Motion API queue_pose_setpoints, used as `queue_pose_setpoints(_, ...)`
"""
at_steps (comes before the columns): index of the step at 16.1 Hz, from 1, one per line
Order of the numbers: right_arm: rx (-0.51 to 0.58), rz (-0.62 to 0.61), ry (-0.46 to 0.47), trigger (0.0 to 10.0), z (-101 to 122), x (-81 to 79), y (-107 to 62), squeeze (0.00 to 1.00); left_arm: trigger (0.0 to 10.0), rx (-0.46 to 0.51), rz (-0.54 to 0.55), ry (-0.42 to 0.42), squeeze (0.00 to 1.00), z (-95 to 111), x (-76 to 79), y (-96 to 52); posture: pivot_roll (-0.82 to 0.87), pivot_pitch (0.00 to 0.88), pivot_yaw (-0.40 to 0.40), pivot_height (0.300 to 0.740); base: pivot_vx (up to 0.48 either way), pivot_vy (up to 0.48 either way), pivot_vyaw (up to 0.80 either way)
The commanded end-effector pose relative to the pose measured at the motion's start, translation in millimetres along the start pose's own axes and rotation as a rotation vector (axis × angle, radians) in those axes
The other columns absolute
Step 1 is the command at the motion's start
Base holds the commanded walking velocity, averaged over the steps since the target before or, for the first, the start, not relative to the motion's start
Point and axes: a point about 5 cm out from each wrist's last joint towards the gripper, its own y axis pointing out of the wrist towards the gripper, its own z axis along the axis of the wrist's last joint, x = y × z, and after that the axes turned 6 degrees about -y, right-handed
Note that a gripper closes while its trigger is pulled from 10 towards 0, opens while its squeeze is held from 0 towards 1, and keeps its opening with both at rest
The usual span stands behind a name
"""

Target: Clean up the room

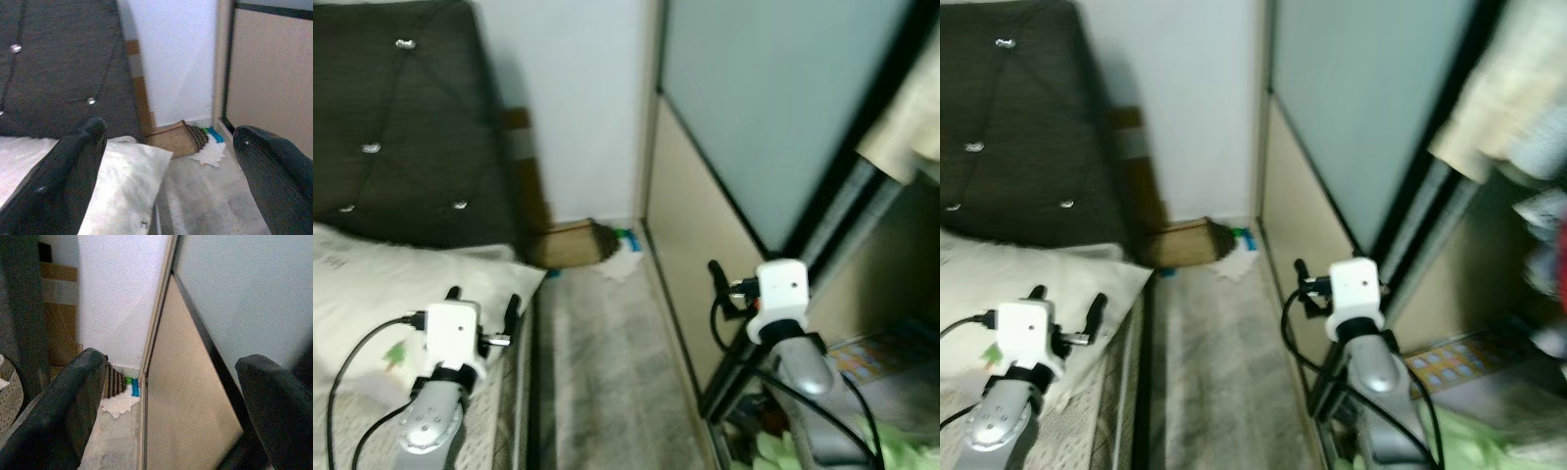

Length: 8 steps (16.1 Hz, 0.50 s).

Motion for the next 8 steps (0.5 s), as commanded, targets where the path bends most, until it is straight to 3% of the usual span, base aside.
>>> queue_pose_setpoints(1,0.018,0.014,0.006,10.0,4.4,-3.7,2.3,0.0,10.0,-0.01,0.017,0.005,0.0,-2.0,-3.5,-2.1,-0.08,0.0,-0.068,0.74,0.0,0.0,0.8)
queue_pose_setpoints(8,0.02,0.005,0.006,10.0,4.3,-2.0,2.4,0.0,10.0,-0.013,-0.007,0.012,0.0,-1.9,-0.6,2.1,-0.09,0.0,-0.058,0.74,0.0,0.0,0.8)
